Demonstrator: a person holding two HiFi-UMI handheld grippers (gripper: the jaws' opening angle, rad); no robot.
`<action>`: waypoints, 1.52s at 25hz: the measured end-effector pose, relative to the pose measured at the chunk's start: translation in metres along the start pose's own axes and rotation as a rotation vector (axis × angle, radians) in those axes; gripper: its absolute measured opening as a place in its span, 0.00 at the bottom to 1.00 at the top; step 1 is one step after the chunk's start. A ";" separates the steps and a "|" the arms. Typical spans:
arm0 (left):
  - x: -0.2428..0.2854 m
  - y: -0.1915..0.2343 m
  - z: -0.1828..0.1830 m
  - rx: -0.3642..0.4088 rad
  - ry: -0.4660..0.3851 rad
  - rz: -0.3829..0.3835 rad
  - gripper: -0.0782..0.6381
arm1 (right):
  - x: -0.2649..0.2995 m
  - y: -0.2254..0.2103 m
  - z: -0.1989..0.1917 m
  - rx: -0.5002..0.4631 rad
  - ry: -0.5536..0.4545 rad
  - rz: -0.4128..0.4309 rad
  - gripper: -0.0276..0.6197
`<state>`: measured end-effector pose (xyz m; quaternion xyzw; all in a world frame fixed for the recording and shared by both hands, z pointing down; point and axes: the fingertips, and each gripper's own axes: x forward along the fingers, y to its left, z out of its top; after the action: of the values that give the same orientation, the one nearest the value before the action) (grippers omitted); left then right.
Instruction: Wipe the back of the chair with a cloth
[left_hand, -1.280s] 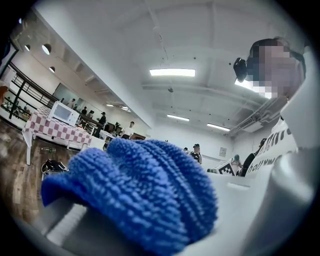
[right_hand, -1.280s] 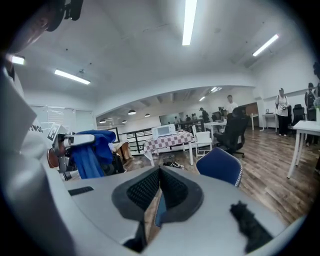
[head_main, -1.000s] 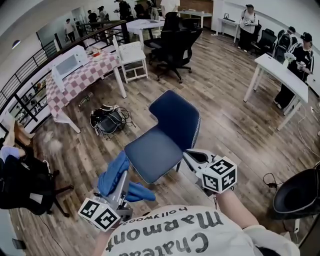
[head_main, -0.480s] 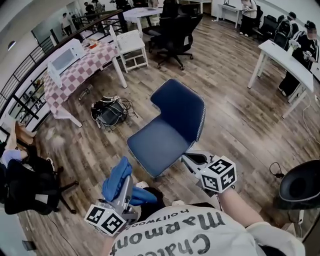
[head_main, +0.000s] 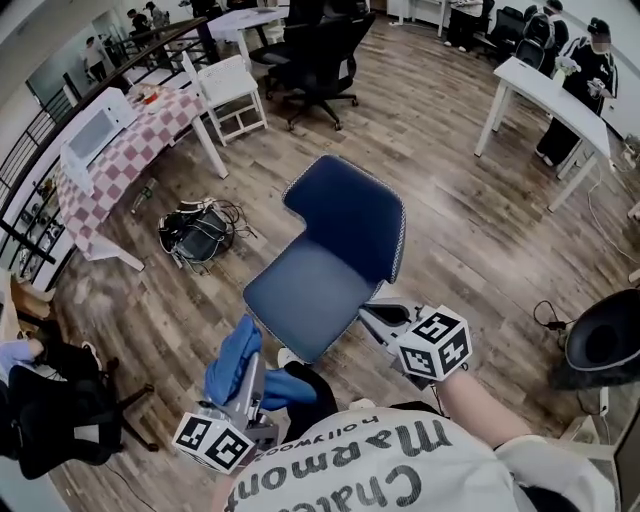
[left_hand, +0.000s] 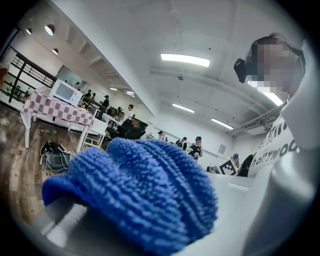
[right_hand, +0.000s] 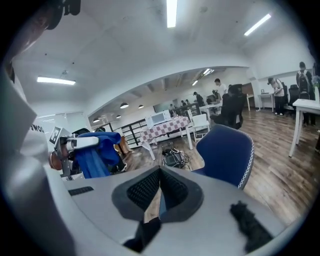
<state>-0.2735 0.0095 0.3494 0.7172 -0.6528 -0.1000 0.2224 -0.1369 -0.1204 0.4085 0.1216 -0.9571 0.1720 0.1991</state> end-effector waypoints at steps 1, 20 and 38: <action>0.006 0.007 0.003 -0.002 0.003 -0.010 0.15 | 0.006 -0.003 0.001 0.001 0.006 -0.009 0.06; 0.137 0.095 0.095 0.026 0.135 -0.374 0.15 | 0.117 -0.036 0.105 0.046 -0.033 -0.226 0.06; 0.194 0.139 0.119 0.092 0.252 -0.577 0.15 | 0.148 -0.046 0.132 0.112 -0.050 -0.417 0.06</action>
<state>-0.4244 -0.2101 0.3358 0.8888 -0.3937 -0.0397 0.2311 -0.2997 -0.2367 0.3700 0.3319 -0.9048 0.1771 0.1996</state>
